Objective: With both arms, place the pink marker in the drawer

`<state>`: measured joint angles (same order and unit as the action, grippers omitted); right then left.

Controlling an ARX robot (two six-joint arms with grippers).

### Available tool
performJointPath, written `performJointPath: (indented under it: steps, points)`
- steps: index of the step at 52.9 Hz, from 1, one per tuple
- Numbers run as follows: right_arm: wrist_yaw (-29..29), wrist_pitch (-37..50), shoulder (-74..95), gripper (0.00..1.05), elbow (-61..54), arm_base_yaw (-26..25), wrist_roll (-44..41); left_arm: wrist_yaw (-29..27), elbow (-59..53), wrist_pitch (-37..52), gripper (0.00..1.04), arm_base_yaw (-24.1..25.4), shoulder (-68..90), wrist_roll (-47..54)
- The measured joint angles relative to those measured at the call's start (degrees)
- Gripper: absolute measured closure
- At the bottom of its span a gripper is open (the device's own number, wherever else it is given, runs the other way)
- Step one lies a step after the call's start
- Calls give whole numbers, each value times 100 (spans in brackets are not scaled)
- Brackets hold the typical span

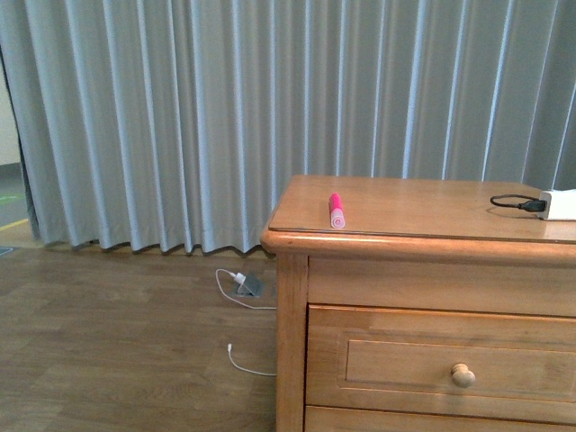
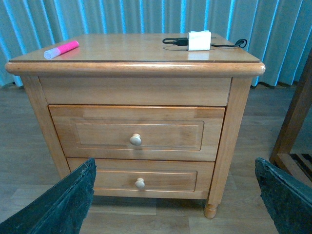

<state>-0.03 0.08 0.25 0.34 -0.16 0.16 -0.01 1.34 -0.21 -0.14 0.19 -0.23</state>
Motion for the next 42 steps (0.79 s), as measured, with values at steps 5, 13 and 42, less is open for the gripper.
performJointPath:
  steps: [5,13,42]
  points:
    - [0,0,0,8,0,0,0,-2,0,0,6,0,0,-2]
    - [0,0,0,8,0,0,0,0,0,0,6,0,0,0]
    - [0,0,0,8,0,0,0,0,0,0,6,0,0,-2]
